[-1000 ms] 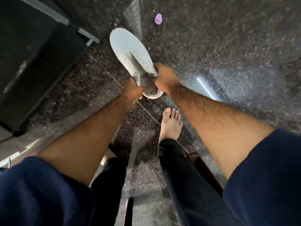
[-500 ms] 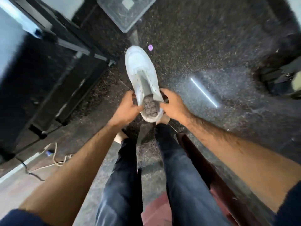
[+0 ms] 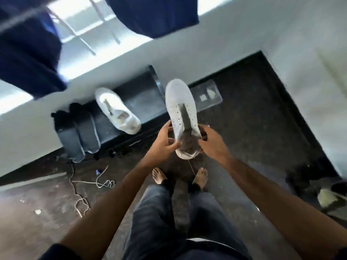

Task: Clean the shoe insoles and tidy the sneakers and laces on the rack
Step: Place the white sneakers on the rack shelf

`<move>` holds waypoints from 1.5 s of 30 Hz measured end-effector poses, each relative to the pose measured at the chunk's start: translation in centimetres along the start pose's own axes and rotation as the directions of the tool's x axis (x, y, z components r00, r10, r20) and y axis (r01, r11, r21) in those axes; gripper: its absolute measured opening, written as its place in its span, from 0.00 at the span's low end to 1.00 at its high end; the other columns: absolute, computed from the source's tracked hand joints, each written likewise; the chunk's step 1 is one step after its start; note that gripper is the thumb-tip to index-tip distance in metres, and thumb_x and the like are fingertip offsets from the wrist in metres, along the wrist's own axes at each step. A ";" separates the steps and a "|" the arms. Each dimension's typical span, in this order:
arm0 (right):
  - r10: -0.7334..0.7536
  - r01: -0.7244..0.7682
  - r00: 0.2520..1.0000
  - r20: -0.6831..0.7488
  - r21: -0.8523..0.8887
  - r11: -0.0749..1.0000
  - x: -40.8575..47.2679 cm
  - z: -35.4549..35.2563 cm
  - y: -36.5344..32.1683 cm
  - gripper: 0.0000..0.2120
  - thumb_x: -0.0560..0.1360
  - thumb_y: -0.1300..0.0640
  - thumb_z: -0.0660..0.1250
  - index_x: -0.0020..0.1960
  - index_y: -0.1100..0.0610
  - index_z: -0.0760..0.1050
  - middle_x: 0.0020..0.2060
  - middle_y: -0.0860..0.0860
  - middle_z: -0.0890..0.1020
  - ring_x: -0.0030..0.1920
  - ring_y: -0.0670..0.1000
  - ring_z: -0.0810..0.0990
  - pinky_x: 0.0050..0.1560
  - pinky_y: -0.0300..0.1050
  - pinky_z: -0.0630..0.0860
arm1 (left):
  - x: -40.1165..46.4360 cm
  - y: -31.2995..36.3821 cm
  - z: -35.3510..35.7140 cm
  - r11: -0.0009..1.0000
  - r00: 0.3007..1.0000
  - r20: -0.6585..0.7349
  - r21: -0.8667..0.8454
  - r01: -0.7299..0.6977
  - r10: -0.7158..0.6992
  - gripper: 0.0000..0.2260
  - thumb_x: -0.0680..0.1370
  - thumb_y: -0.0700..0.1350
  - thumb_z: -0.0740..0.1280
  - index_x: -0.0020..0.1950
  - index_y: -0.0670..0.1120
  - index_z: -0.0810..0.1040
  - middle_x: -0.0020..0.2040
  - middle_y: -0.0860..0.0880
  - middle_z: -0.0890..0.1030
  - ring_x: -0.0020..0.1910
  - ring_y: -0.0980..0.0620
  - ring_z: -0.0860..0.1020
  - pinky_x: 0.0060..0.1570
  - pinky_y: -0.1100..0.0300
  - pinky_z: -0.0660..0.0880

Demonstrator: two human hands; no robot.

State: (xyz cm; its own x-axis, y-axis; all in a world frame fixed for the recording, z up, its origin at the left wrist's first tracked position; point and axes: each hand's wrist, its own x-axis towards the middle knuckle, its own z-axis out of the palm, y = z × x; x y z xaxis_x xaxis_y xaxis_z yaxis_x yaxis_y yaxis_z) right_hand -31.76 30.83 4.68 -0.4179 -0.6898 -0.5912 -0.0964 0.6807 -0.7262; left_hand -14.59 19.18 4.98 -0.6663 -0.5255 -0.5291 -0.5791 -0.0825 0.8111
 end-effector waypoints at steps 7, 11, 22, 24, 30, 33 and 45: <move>0.070 -0.077 0.992 0.103 0.069 0.995 5.9 4.0 -9.1 0.20 0.77 0.64 0.69 0.68 0.54 0.74 0.55 0.54 0.81 0.50 0.56 0.85 0.44 0.57 0.86 | 0.2 -0.1 -8.4 0.999 0.976 -0.215 0.008 -0.039 0.039 0.26 0.81 0.39 0.69 0.77 0.48 0.64 0.72 0.48 0.69 0.67 0.52 0.73 0.68 0.55 0.73; 0.120 -0.118 0.987 0.104 -0.025 0.993 9.4 7.1 -11.3 0.20 0.79 0.68 0.64 0.69 0.56 0.73 0.56 0.56 0.80 0.49 0.57 0.85 0.40 0.54 0.86 | 0.9 -3.5 -13.3 0.992 0.946 -0.324 0.127 0.015 0.027 0.21 0.80 0.38 0.69 0.72 0.43 0.72 0.67 0.45 0.73 0.65 0.49 0.72 0.71 0.50 0.69; 0.165 -0.150 0.983 0.075 -0.172 0.974 16.9 12.8 -14.7 0.19 0.80 0.68 0.64 0.69 0.57 0.73 0.55 0.54 0.82 0.47 0.52 0.83 0.39 0.52 0.86 | 3.0 -11.2 -21.2 0.950 0.844 -0.466 0.022 0.311 -0.266 0.29 0.77 0.42 0.71 0.77 0.42 0.65 0.74 0.41 0.64 0.73 0.41 0.65 0.76 0.47 0.61; 0.163 -0.147 0.984 0.073 -0.194 0.970 17.8 13.3 -15.1 0.18 0.80 0.66 0.64 0.68 0.57 0.74 0.55 0.54 0.82 0.47 0.52 0.83 0.41 0.54 0.86 | 3.9 -11.3 -21.3 0.945 0.844 -0.443 -0.026 0.326 -0.303 0.31 0.78 0.44 0.71 0.77 0.42 0.62 0.74 0.41 0.63 0.74 0.40 0.65 0.75 0.47 0.61; 0.125 -0.086 0.988 0.086 -0.365 0.927 19.7 13.7 -14.6 0.20 0.79 0.61 0.67 0.71 0.57 0.71 0.62 0.55 0.79 0.57 0.55 0.81 0.58 0.58 0.81 | 6.8 -11.2 -21.2 0.926 0.818 -0.436 -0.147 0.348 -0.376 0.39 0.76 0.44 0.73 0.81 0.42 0.54 0.75 0.40 0.61 0.76 0.41 0.63 0.77 0.44 0.61; 0.057 -0.007 0.992 0.113 -0.396 0.918 20.3 13.5 -14.4 0.29 0.78 0.60 0.67 0.77 0.55 0.64 0.68 0.54 0.72 0.64 0.55 0.76 0.67 0.54 0.76 | 7.7 -11.2 -21.0 0.905 0.785 -0.452 -0.239 0.352 -0.425 0.43 0.75 0.40 0.72 0.83 0.44 0.50 0.76 0.39 0.59 0.76 0.41 0.63 0.77 0.46 0.62; 0.133 0.047 0.958 0.253 -0.597 0.801 24.5 14.7 -14.9 0.44 0.75 0.68 0.62 0.82 0.46 0.43 0.66 0.57 0.66 0.61 0.59 0.76 0.62 0.63 0.78 | 9.6 -12.9 -20.0 0.892 0.758 -0.485 -0.342 0.295 -0.437 0.44 0.75 0.23 0.56 0.84 0.52 0.46 0.84 0.46 0.43 0.83 0.50 0.44 0.73 0.65 0.47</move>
State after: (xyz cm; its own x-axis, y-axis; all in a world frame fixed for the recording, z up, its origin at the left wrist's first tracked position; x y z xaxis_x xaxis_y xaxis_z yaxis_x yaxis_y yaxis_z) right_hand -27.24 0.15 -4.10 -0.1846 -0.6332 -0.7516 -0.6357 0.6602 -0.4000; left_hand -4.13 -1.78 -5.55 -0.0244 -0.7727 -0.6342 -0.5530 -0.5181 0.6525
